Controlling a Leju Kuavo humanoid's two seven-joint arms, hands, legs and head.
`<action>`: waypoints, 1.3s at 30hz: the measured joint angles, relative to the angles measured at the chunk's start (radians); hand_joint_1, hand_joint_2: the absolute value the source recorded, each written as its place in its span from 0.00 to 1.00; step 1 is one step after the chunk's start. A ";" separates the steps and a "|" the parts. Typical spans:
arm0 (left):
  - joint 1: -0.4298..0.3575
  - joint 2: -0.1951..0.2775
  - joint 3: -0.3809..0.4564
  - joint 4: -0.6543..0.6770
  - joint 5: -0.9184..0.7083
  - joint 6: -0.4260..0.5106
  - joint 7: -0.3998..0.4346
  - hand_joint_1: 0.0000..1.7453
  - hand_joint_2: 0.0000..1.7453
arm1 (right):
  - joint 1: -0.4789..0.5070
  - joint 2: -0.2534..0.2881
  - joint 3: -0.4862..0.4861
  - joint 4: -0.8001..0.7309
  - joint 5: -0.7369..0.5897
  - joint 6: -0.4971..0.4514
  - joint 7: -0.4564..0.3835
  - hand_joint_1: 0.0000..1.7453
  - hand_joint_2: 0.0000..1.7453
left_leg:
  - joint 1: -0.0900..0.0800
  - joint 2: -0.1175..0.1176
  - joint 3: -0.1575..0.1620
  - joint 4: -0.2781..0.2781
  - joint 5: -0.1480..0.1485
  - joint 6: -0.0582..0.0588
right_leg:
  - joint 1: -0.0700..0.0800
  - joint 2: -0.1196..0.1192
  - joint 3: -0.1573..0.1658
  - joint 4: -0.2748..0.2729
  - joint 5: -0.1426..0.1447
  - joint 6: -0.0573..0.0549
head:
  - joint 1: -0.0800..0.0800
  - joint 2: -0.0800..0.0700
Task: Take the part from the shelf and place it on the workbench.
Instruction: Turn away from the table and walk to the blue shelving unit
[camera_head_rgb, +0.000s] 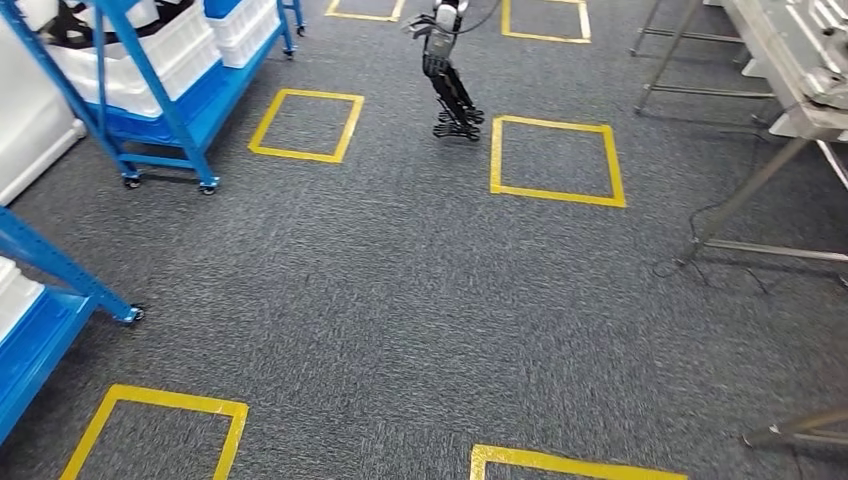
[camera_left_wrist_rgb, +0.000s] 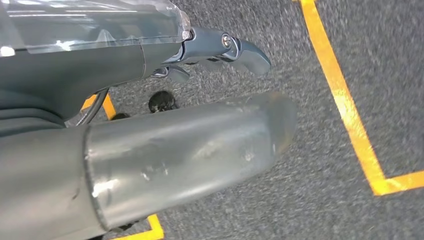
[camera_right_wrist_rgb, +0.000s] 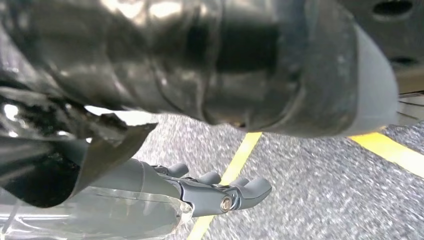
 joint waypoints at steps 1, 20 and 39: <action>-0.003 0.000 0.003 0.001 -0.002 -0.003 -0.001 0.00 0.00 | 0.001 0.000 0.000 0.001 0.000 0.000 0.000 0.00 0.00 | -0.001 -0.012 -0.002 0.003 0.000 -0.004 | -0.001 0.026 0.024 -0.061 0.026 -0.003 | 0.000 0.000; -0.019 0.000 0.031 0.016 -0.015 -0.019 -0.004 0.00 0.00 | -0.006 0.003 0.000 0.002 -0.002 0.001 0.001 0.00 0.00 | -0.016 0.121 0.016 -0.011 -0.012 -0.012 | 0.021 -0.151 0.066 -0.137 0.039 -0.028 | -0.001 0.000; -0.049 -0.001 0.086 0.057 -0.047 -0.058 -0.015 0.00 0.00 | -0.001 0.004 -0.001 0.002 -0.003 0.001 0.006 0.00 0.00 | 0.000 0.021 -0.055 0.091 -0.052 -0.042 | -0.005 -0.015 0.045 -0.131 0.057 -0.042 | -0.002 0.000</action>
